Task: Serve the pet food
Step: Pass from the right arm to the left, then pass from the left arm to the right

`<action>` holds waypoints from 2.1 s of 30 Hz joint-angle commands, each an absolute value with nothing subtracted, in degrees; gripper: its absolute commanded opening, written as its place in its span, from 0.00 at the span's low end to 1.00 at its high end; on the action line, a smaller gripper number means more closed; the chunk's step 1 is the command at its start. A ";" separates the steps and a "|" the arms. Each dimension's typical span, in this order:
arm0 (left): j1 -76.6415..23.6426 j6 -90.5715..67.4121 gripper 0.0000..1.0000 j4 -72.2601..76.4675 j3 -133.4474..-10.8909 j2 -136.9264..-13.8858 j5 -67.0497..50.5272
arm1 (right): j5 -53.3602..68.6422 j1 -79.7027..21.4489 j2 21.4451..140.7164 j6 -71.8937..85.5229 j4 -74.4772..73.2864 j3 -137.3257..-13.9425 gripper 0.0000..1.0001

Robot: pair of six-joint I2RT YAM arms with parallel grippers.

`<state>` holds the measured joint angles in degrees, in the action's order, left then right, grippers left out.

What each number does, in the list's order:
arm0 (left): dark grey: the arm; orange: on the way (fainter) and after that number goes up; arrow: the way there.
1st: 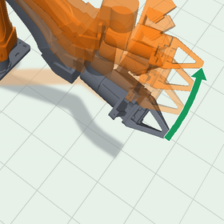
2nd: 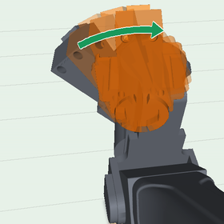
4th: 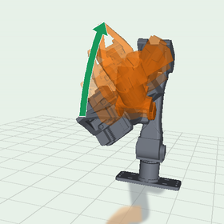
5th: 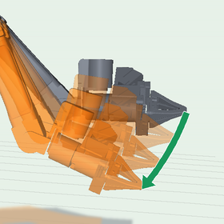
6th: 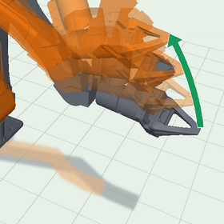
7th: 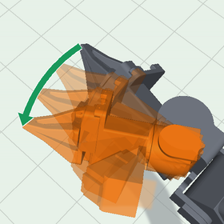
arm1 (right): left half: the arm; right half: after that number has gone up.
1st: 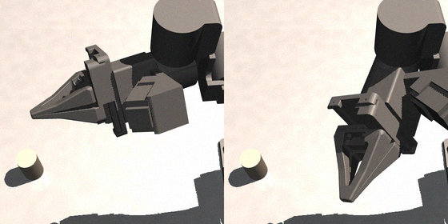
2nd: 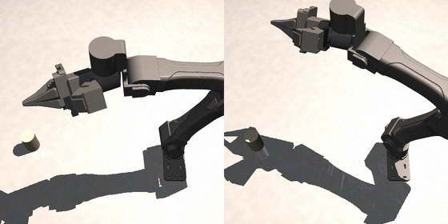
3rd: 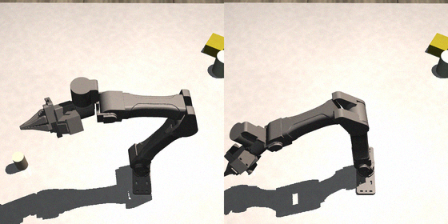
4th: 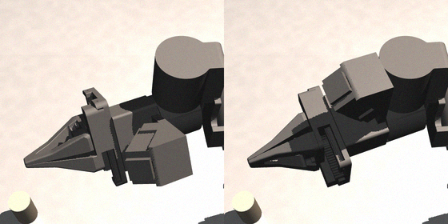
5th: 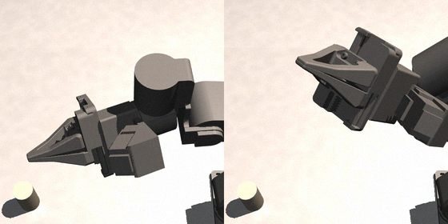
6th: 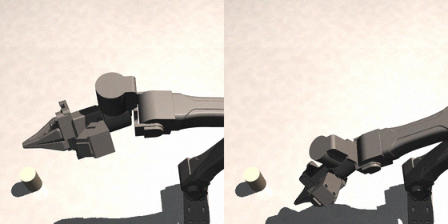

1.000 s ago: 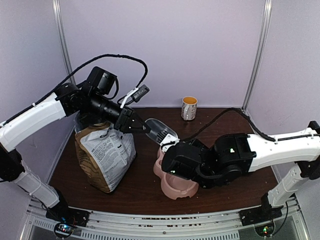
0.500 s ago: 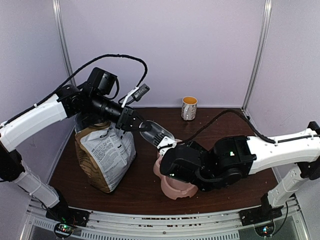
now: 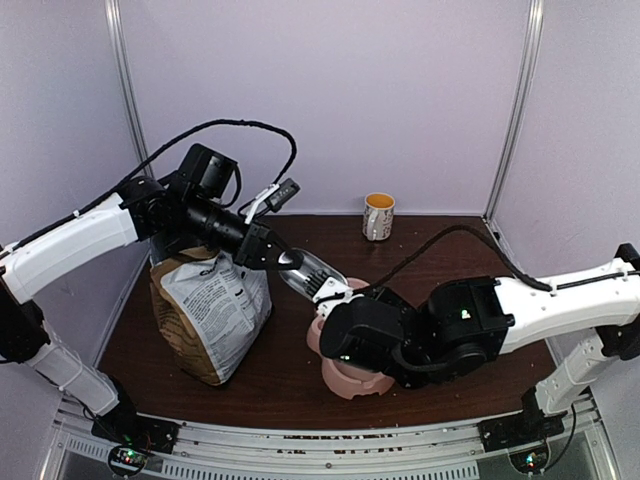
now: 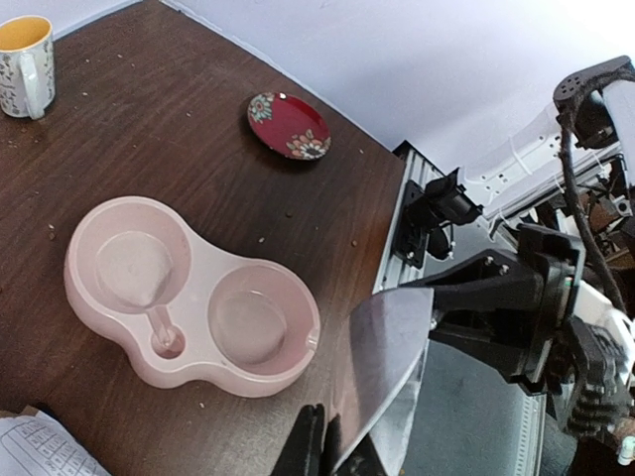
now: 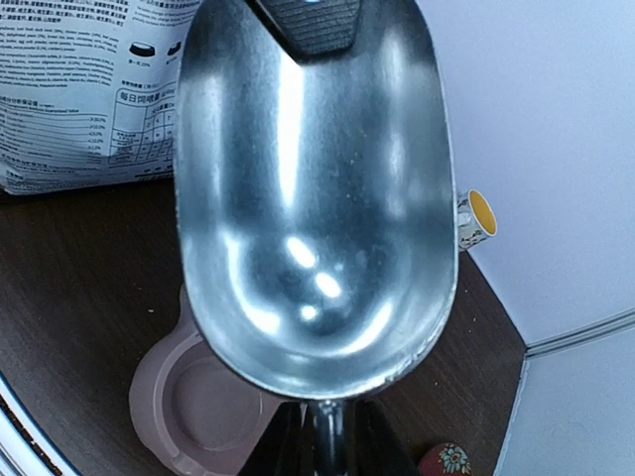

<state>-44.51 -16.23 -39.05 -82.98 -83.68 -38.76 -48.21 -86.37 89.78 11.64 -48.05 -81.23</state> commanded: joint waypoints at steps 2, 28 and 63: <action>-45.80 -15.89 0.00 -36.66 -82.53 -81.59 -42.25 | -48.05 -86.48 86.32 14.57 -41.68 -78.24 0.31; -45.70 -14.42 0.00 -37.25 -82.53 -78.75 -36.60 | -42.94 -85.75 71.92 17.65 -22.30 -68.56 1.00; -45.72 -11.81 0.00 -41.09 -98.31 -77.47 -23.45 | -21.60 -67.79 54.73 32.09 -8.92 -53.33 1.00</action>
